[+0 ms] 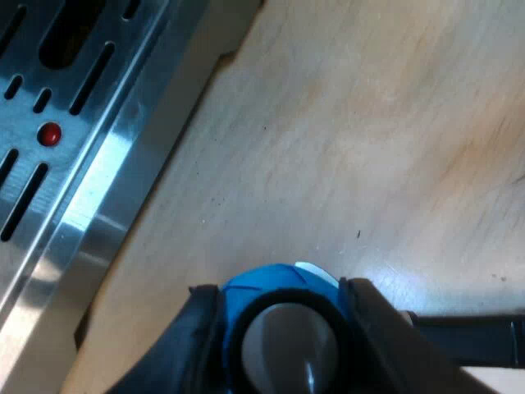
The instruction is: Grind coffee beans and then tamp
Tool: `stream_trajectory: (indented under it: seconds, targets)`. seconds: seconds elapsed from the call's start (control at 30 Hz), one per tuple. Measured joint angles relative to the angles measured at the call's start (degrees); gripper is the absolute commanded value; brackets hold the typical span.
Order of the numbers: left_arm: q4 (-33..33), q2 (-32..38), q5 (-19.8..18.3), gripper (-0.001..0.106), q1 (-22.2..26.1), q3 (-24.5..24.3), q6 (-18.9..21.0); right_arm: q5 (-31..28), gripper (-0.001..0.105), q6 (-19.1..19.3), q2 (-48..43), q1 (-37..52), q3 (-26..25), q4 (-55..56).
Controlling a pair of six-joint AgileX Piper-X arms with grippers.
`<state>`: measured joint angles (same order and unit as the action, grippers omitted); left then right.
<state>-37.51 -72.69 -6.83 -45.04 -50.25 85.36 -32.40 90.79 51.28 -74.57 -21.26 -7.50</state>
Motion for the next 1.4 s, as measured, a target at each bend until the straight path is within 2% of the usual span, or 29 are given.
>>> stream_trajectory:
  seconds: [0.43, 0.6, 1.4]
  targets:
    - [0.99, 0.0, 0.0, 0.0, 0.0, 3.02, 0.0, 0.0, 0.07, 0.0, 0.0, 0.0, 0.0, 0.0]
    - [3.28, 0.0, 0.0, 0.0, 0.0, 3.84, 0.0, 0.0, 0.07, 0.0, 0.0, 0.0, 0.0, 0.0]
    - [5.5, 0.0, 0.0, 0.0, 0.0, 4.1, 0.0, 0.0, 0.07, 0.0, 0.0, 0.0, 0.0, 0.0]
